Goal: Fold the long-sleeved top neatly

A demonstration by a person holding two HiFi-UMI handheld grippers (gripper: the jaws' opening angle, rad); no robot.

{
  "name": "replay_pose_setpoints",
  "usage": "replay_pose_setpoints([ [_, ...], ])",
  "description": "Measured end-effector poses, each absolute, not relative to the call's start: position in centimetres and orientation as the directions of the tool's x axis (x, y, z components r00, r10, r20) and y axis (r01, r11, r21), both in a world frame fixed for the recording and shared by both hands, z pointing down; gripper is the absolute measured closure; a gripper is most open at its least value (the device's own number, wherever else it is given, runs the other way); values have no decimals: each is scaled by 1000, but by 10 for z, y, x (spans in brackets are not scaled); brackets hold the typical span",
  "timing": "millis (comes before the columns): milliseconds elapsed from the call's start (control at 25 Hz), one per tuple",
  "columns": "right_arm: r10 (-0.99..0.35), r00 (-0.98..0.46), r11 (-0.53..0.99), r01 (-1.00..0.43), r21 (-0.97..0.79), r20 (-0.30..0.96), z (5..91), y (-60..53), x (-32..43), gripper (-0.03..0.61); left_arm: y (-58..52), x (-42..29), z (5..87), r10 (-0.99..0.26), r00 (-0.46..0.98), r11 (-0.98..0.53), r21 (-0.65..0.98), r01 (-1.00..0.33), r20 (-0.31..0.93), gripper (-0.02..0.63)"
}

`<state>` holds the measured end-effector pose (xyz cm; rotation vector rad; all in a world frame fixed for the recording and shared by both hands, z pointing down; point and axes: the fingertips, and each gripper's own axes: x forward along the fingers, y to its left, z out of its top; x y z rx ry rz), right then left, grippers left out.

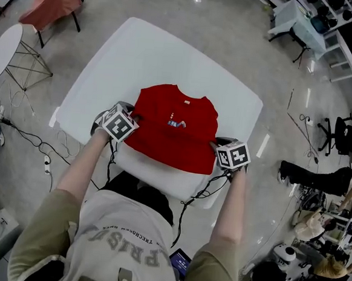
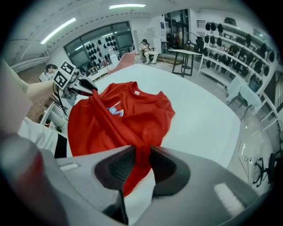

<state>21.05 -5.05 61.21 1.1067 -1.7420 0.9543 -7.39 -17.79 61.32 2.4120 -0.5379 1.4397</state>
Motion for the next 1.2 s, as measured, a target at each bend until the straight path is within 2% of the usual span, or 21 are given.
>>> replay_pose_setpoints([
  [80, -331, -253, 312, -939, -148, 909, 612, -56, 212, 474, -185, -72, 611, -203, 440, -880, 34, -474, 875, 452],
  [120, -345, -257, 313, -938, -148, 903, 611, -58, 212, 439, -187, -72, 610, -209, 446, -878, 33, -478, 870, 413],
  [160, -356, -268, 319, -935, -153, 895, 608, -59, 212, 376, -188, -72, 608, -209, 456, -878, 39, -477, 865, 374],
  [200, -363, -282, 331, -930, -160, 888, 605, -60, 212, 342, -189, -71, 605, -205, 469, -879, 49, -474, 859, 338],
  [240, -369, -297, 350, -922, -165, 881, 600, -61, 212, 333, -189, -70, 601, -201, 484, -880, 59, -471, 852, 312],
  [320, -376, -325, 399, -902, -165, 867, 589, -59, 212, 329, -188, -70, 588, -200, 504, -883, 69, -465, 840, 276],
  [360, -378, -340, 425, -890, -165, 861, 584, -58, 211, 267, -187, -71, 581, -206, 513, -888, 62, -456, 833, 267],
  [400, -378, -358, 452, -876, -167, 854, 579, -55, 208, 242, -184, -71, 574, -212, 524, -897, 48, -439, 825, 262],
  [480, -367, -412, 518, -835, -184, 834, 568, -46, 193, 242, -167, -67, 560, -195, 559, -931, 27, -364, 806, 262],
  [600, -300, -513, 636, -736, -232, 804, 558, -30, 158, 242, -117, -50, 549, -61, 598, -979, 69, -192, 799, 264],
  [720, -206, -530, 695, -671, -258, 822, 574, -21, 142, 242, -91, -36, 574, 36, 536, -991, 101, -92, 843, 262],
  [920, -122, -462, 692, -674, -258, 878, 612, -25, 158, 242, -101, -36, 604, 70, 485, -982, 145, -118, 871, 258],
  [1200, -157, -463, 627, -729, -274, 872, 627, -45, 183, 242, -127, -31, 620, 130, 528, -936, 279, -214, 840, 238],
])
